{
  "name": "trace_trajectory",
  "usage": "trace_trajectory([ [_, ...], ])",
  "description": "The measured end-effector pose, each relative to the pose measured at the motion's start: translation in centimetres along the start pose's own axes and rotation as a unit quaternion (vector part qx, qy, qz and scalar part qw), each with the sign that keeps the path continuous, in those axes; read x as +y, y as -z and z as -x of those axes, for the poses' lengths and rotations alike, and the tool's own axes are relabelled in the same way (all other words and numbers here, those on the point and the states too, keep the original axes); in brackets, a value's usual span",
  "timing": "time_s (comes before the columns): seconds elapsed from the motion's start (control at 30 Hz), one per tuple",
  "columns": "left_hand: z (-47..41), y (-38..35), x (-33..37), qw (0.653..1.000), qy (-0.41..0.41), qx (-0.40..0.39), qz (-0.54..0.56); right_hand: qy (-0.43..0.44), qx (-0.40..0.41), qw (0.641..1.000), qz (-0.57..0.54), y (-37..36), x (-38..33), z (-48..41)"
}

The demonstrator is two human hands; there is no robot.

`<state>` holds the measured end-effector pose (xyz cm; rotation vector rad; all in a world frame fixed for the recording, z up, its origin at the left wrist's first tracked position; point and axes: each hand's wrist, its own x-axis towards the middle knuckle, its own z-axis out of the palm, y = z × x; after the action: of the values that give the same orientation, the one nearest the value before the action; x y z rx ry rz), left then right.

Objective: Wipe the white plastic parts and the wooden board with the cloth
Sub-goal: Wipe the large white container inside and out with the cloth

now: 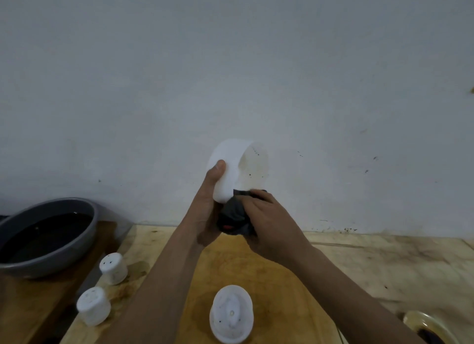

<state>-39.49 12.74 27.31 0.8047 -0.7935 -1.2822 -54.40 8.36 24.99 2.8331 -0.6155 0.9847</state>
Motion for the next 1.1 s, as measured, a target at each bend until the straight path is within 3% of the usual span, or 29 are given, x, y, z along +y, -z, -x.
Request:
trace_trajectory([
  [0.1,0.3,-0.2,0.5,1.000,0.003,0.001,0.000,0.002,-0.069,0.997,-0.018,0.6,-0.2,0.6],
  [0.2,0.1,-0.5,0.8,1.000,-0.008,0.004,0.012,0.015,-0.072,0.997,-0.030,1.1,0.0,0.8],
  [0.4,-0.4,0.0,1.3,0.998,0.020,-0.024,0.052,0.070,-0.073,0.988,0.116,1.2,2.3,0.2],
  [0.53,-0.4,0.1,2.6,0.999,0.032,-0.027,-0.021,0.094,-0.028,0.985,0.145,1.5,3.0,0.0],
  [0.7,0.4,0.2,1.9,0.998,-0.028,-0.051,0.019,0.051,0.069,0.996,0.023,1.7,1.2,-0.6],
  [0.83,0.1,0.4,1.4,0.995,-0.045,-0.059,0.065,0.062,-0.011,0.998,0.015,0.4,0.4,0.5],
  [0.93,0.0,0.8,2.1,0.997,-0.009,-0.063,0.043,0.105,-0.055,0.989,0.090,0.1,2.2,1.0],
  [1.1,-0.1,1.1,4.0,0.997,0.035,-0.063,-0.011,0.108,-0.025,0.987,0.115,0.0,2.8,0.4],
])
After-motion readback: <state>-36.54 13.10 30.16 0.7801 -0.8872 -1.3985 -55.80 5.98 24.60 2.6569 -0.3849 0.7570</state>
